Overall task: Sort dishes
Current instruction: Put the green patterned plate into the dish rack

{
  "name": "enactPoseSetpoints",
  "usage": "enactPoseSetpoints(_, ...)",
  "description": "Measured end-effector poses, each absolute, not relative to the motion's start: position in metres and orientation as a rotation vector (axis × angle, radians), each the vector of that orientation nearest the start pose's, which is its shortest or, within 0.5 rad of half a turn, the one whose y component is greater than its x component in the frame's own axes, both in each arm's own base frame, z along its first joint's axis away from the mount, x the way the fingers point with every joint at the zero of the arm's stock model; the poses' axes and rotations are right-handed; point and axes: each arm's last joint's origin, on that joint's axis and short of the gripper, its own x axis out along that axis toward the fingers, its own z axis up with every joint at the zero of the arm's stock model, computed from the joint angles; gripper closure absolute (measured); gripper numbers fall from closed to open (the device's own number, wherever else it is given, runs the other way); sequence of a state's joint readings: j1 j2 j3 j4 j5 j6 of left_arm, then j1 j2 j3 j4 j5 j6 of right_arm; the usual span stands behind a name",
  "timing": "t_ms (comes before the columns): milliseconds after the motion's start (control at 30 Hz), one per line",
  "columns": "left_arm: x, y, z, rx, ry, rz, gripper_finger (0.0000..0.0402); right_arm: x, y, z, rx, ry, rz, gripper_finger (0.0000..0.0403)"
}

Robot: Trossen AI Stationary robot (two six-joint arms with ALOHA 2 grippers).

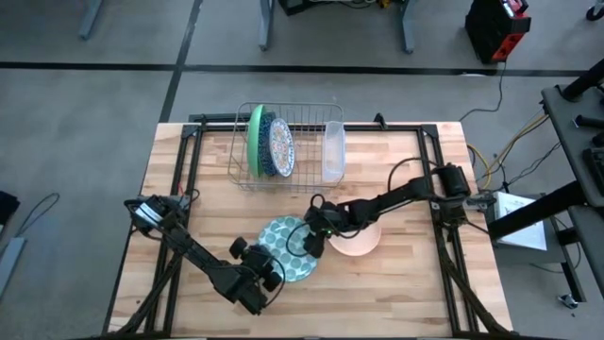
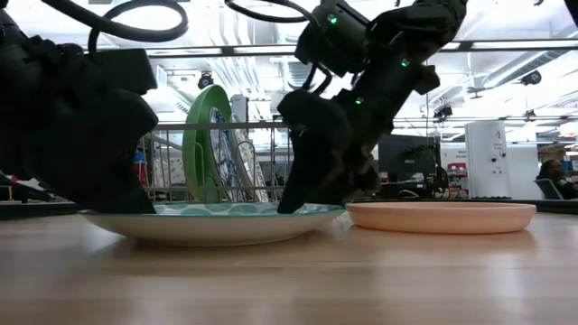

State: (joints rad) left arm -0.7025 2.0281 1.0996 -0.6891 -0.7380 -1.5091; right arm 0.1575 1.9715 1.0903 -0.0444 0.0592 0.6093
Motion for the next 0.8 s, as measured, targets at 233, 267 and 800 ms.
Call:
enactPoseSetpoints(233, 0.262, -0.195, 0.089, -0.28, 0.76, 0.822, 0.0247, 0.388, 0.059, 0.12, 0.431, 0.922, -0.159, 0.0184)
enactPoseSetpoints(267, 0.262, -0.195, 0.089, -0.281, 0.755, 0.823, 0.0247, 0.389, 0.059, 0.121, 0.425, 0.92, -0.155, 0.0188)
enactPoseSetpoints(800, 0.263, -0.193, 0.071, -0.299, 0.572, 0.898, 0.0247, 0.386, 0.058, 0.128, 0.432, 0.922, -0.094, 0.0292)
